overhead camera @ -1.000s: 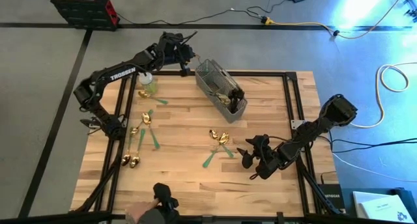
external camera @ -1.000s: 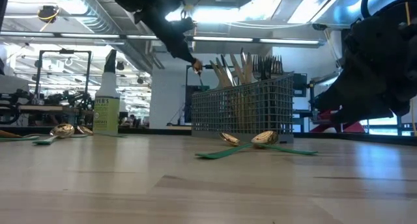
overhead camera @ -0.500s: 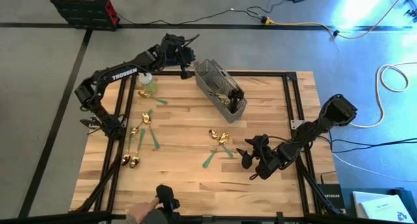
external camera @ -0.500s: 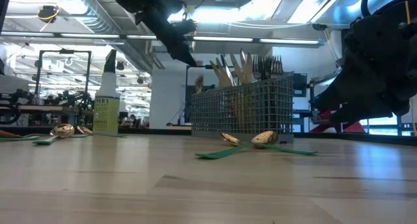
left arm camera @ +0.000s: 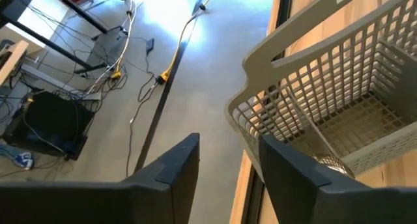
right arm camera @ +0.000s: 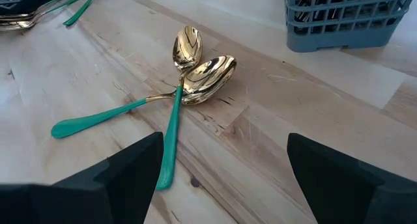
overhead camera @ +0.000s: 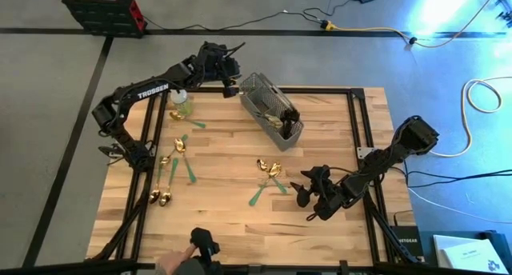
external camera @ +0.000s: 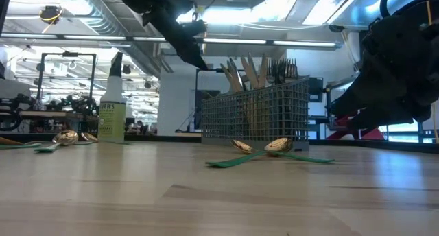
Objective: Sort silverware
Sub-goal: Put the green spoon into the gray silverware organizer
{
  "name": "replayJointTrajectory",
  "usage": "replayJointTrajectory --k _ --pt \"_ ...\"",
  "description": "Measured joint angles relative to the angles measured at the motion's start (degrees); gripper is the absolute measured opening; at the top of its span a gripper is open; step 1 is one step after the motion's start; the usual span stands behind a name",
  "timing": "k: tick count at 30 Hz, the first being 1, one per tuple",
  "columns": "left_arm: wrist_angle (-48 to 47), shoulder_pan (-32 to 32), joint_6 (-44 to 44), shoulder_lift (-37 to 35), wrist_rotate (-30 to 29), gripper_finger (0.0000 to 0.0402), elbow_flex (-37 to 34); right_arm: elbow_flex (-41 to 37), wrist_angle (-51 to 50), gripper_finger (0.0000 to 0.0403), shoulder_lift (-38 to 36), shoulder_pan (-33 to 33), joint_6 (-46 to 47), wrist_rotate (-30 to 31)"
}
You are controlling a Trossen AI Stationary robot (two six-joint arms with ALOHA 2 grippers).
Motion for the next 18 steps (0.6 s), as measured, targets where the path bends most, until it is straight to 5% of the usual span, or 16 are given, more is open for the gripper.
replayJointTrajectory --k 12,18 --pt "-11.0 -11.8 1.2 -9.7 8.5 0.0117 -0.1 0.0 0.1 0.0309 0.0 0.0 0.0 0.0" --pt "-10.6 -21.7 -4.5 -14.5 8.5 0.0093 -9.5 0.0 0.4 0.0309 0.1 0.0 0.0 0.5"
